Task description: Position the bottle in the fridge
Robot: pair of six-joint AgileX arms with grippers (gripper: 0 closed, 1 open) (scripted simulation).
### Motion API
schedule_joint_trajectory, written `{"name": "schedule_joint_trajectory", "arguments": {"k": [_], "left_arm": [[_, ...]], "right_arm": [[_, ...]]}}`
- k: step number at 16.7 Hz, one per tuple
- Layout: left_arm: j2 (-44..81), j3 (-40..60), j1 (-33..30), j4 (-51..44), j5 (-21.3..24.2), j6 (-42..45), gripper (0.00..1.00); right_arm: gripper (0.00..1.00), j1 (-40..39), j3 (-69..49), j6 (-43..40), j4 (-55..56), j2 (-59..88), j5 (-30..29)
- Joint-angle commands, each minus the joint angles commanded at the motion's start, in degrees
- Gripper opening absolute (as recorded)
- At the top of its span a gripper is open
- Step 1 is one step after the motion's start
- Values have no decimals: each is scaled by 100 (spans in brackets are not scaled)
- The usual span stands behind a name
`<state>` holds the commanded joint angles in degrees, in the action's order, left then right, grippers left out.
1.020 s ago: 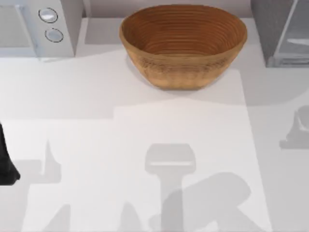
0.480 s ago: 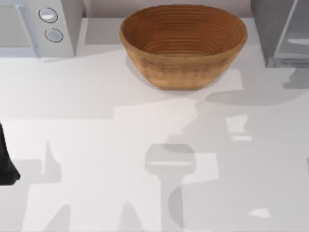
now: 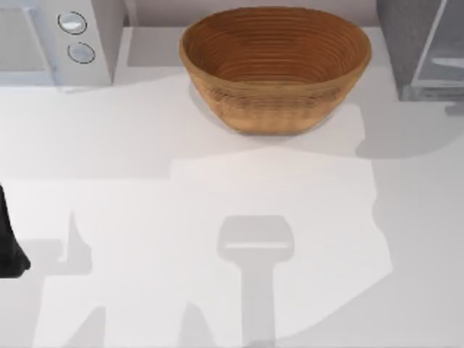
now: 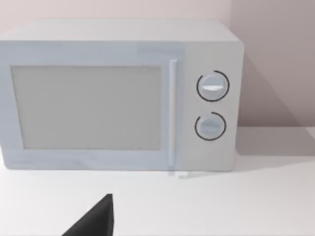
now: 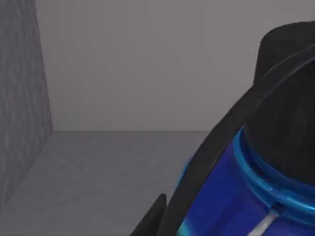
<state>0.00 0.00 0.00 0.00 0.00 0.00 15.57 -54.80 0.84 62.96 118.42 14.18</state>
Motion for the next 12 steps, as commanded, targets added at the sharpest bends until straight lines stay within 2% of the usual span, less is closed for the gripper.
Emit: {"name": "schedule_joint_trajectory", "arguments": {"k": [8,12], "left_arm": [[0,0,0,0,0,0,100],[0,0,0,0,0,0,100]], "right_arm": [[1,14,-137,9,153,254,40],[1,-57,-776,-20,-151,667,-10]]}}
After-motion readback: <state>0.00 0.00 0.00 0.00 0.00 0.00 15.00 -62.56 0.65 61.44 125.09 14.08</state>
